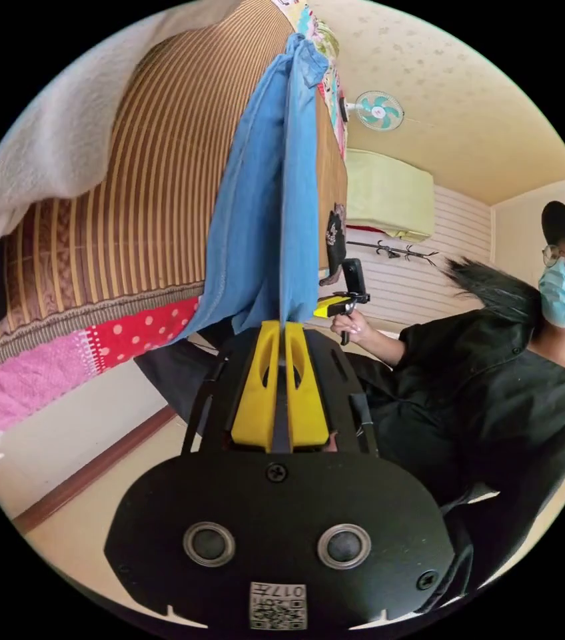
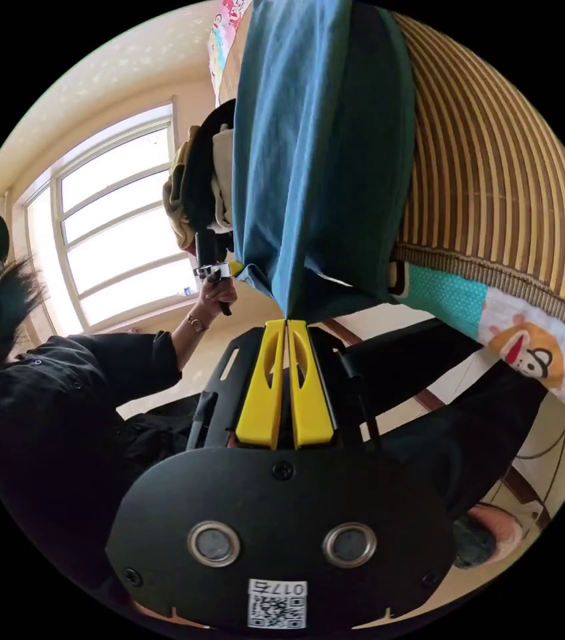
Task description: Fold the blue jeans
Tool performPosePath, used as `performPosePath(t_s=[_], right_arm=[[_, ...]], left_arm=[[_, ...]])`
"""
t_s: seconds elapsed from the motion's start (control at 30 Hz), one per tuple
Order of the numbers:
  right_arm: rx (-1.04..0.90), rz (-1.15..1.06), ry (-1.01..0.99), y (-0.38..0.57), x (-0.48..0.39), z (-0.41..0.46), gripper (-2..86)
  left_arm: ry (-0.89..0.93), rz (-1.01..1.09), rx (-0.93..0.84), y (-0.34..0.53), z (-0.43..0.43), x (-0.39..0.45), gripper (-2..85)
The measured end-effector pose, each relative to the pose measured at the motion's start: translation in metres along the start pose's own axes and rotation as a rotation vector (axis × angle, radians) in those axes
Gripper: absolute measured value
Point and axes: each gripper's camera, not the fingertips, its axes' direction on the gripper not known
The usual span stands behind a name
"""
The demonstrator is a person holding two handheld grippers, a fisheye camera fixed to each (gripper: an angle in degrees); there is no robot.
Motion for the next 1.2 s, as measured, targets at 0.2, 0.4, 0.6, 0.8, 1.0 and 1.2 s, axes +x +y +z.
performPosePath(t_s=[0.2,0.4,0.6,0.8,1.0,1.2], right_arm=[[0.039,0.103,0.064,-0.007,0.029,-0.013,2.4],[0.304,0.071,0.202,-0.029,0.015,-0.044,7.7],[0.116,-0.014,0.119,-0.053,0.035,-0.009,3.7],[-0.091,-0.089,0.205,0.02,0.068,-0.018,3.0],[0.144,-0.03,0.021,0.073,0.1,-0.099,6.8],[0.333,-0.075,0.071,0.029,0.119,-0.146,10.3]], left_arm=[[-0.267,-0.049,-0.017,0.013,0.023,0.002,6.5],[-0.402,0.099,0.206,-0.012,0.036,0.06,7.8],[-0.485,-0.002,0.238,-0.007,0.083,0.041,1.9],[-0.287,-0.087,0.035,0.054,0.174,0.041,0.8],[-0.173,-0.043,0.223,0.062,0.164,0.062,7.4],[-0.218,0.067,0.276,-0.012,0.158,0.067,12.3]])
